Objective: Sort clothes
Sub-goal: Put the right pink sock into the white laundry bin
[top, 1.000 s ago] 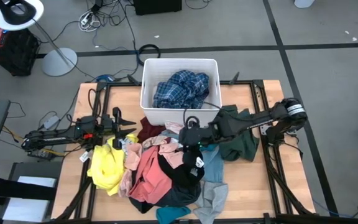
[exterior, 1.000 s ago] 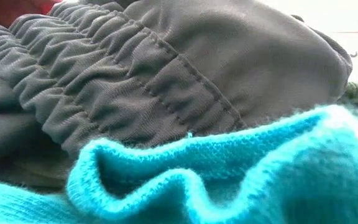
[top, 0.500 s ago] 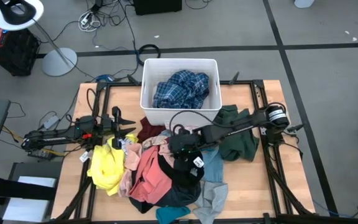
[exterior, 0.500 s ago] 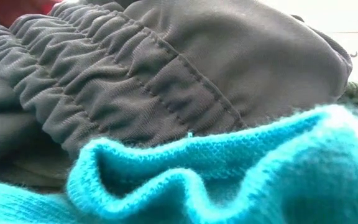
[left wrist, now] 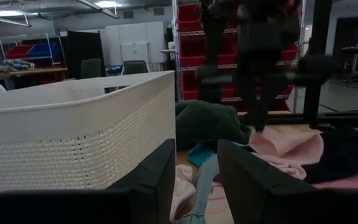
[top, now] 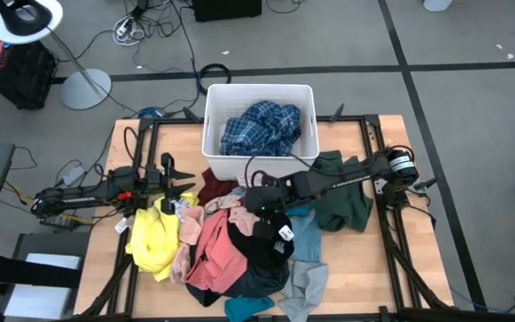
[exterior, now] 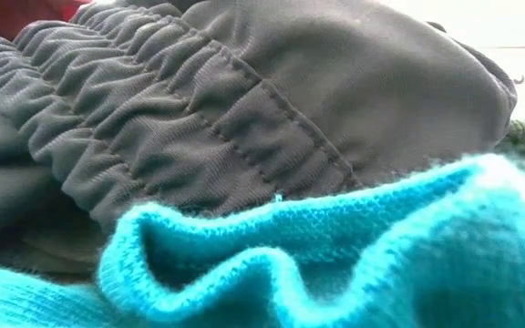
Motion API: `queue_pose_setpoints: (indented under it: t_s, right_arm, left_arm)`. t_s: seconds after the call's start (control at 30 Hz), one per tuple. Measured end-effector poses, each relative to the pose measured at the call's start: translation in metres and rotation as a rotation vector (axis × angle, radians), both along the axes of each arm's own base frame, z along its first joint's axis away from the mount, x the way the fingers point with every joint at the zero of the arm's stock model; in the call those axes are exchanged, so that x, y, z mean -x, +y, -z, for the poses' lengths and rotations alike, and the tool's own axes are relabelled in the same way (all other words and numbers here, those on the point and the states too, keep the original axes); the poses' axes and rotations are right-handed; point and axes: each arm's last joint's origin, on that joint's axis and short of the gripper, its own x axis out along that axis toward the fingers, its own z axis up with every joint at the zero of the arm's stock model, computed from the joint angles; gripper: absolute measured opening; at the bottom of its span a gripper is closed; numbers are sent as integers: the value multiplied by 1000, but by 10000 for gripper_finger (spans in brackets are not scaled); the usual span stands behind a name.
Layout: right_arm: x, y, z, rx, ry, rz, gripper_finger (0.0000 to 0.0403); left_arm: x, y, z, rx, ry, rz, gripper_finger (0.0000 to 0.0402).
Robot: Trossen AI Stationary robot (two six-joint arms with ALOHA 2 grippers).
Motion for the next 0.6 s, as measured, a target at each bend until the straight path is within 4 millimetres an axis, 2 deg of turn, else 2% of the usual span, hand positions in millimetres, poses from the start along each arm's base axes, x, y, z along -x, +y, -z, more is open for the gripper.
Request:
queue_pose_setpoints:
  t_s: [0.2, 0.3, 0.4, 0.6]
  right_arm:
    - [10, -2, -52, 53, -46, 36, 2]
    - [18, -5, -80, 123, -62, 69, 1]
    - [25, -9, -110, 173, -111, 84, 1]
    - [36, -33, -165, 244, -270, 102, 1]
  left_arm:
    - [0, 0, -1, -14, -4, -3, 127]
    - [1, 0, -6, -131, -54, -22, 127]
    - [2, 0, -10, -160, -90, -29, 127]
    - [3, 0, -13, -163, -120, -31, 127]
